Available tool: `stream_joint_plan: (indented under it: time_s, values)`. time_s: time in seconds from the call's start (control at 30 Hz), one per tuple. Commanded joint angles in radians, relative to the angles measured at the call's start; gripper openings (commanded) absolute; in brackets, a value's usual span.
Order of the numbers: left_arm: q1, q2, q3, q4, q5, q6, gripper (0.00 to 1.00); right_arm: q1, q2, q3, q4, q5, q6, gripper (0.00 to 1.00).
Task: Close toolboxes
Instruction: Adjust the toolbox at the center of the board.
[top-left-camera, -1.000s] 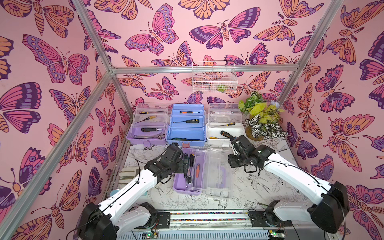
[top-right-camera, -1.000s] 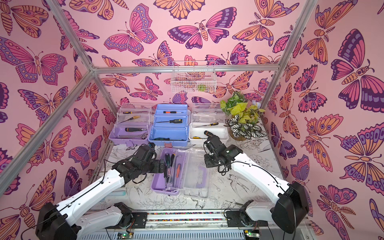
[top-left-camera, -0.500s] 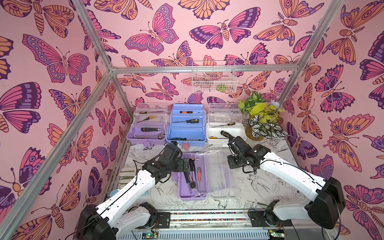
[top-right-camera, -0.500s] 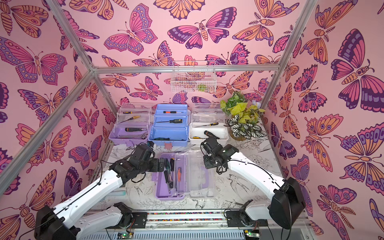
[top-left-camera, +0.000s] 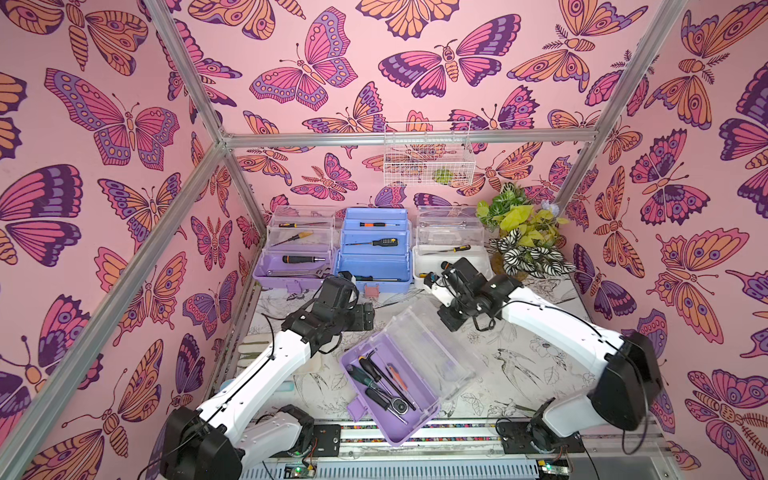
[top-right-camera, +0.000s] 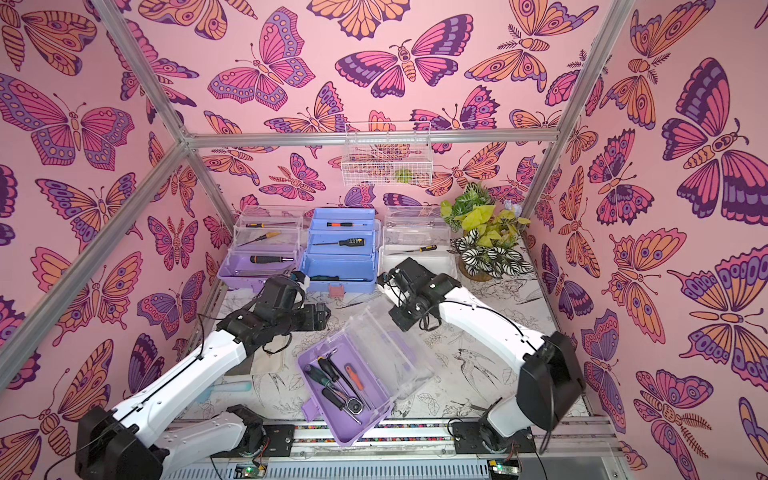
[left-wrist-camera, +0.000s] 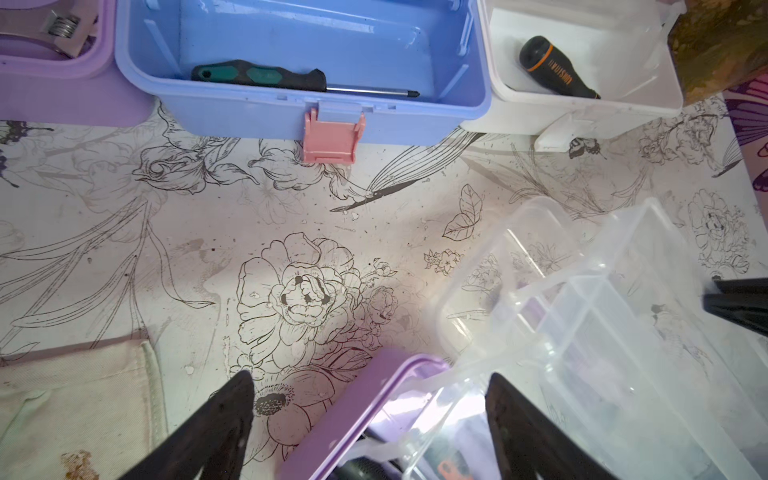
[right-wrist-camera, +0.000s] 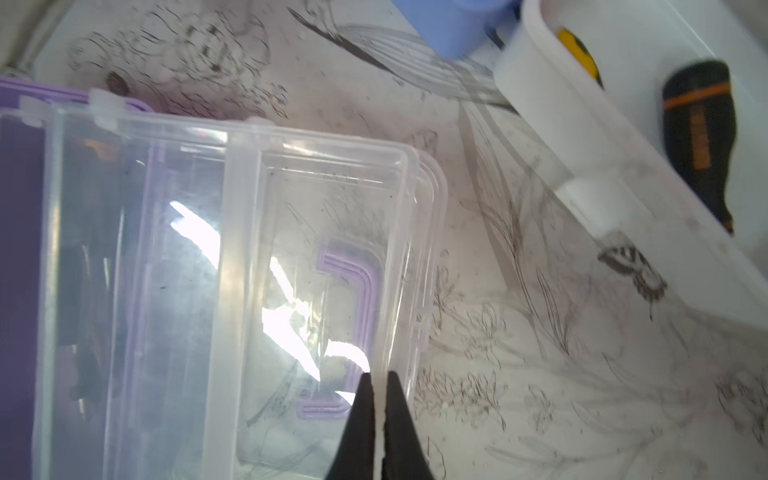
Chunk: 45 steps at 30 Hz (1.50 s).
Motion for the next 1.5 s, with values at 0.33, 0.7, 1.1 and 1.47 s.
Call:
stream_joint_plan:
  time_s: [0.33, 0.7, 1.1, 1.47]
  values:
    - [0.044, 0.013, -0.051, 0.058, 0.039, 0.000, 0.88, 0.050, -0.059, 0.215, -0.325, 0.332, 0.443, 0.70]
    - [0.076, 0.098, -0.142, 0.184, 0.146, -0.047, 0.82, 0.128, -0.331, -0.174, -0.245, 0.152, 0.844, 0.59]
    - [0.060, 0.014, -0.250, 0.196, 0.213, -0.151, 0.72, 0.101, -0.168, -0.114, -0.146, 0.040, 0.797, 0.46]
    - [0.030, -0.119, -0.322, 0.194, 0.160, -0.221, 0.71, -0.010, 0.099, 0.263, -0.233, -0.006, 0.603, 0.35]
